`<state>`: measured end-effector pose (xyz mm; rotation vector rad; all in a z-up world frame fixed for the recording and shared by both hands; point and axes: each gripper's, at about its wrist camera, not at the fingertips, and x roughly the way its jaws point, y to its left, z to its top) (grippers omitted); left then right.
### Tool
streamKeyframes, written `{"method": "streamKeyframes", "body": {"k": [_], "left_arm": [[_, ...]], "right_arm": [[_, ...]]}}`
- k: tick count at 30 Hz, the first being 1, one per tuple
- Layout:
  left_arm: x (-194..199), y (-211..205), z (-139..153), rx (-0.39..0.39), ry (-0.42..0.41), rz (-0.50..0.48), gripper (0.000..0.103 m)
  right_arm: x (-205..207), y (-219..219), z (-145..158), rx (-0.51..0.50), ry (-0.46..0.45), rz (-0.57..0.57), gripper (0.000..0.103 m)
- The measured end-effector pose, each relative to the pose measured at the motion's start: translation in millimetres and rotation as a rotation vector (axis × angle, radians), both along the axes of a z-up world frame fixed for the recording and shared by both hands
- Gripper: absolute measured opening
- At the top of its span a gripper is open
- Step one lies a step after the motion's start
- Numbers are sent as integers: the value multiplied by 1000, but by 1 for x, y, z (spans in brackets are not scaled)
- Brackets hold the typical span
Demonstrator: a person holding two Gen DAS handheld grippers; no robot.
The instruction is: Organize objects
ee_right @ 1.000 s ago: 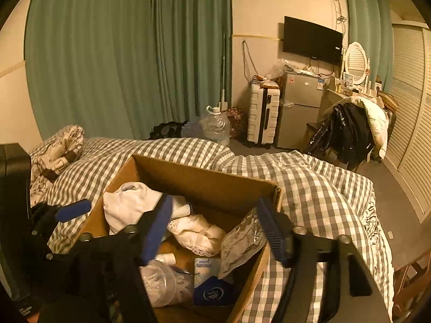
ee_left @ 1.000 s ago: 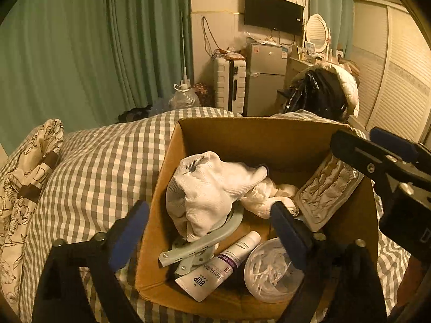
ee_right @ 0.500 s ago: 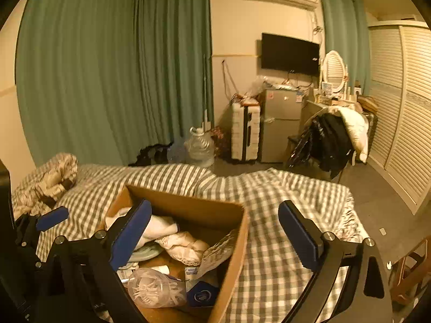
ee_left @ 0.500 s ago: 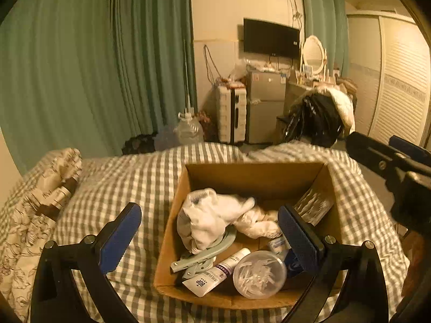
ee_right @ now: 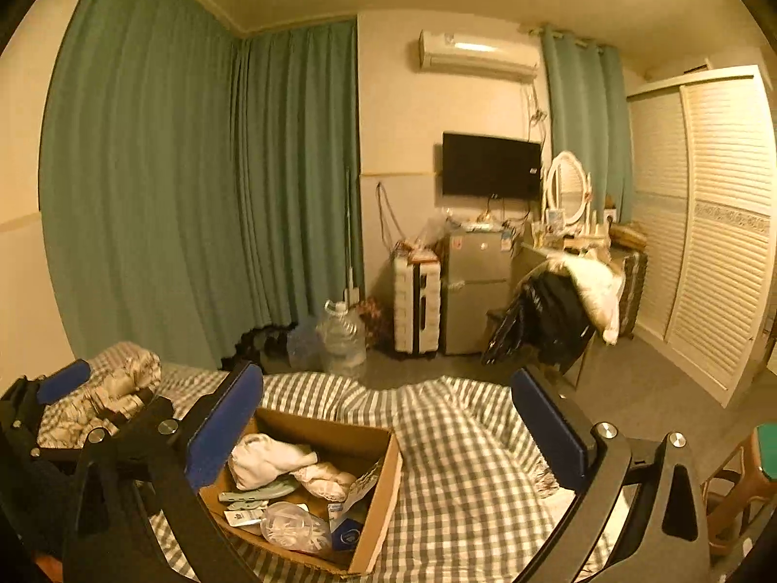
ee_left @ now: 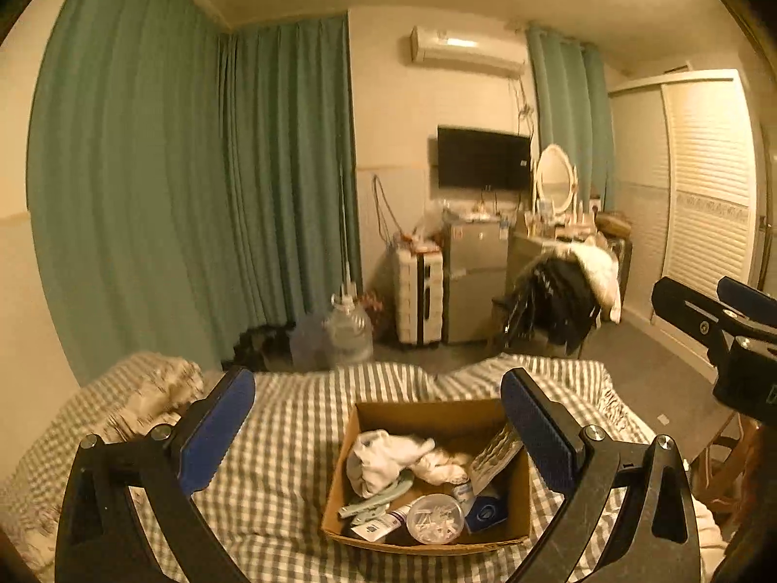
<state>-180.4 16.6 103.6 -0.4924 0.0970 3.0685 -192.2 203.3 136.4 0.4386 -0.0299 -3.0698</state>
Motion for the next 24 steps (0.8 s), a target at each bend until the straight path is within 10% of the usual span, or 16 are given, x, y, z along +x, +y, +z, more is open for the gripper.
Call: {"method": "streamKeyframes", "body": {"k": [13, 24], "left_arm": [[116, -12, 30, -3, 143, -26, 103], [158, -22, -39, 90, 101, 28, 103]], "right_arm": [[130, 18, 31, -14, 102, -22, 103], [170, -4, -56, 39, 58, -31, 103]]}}
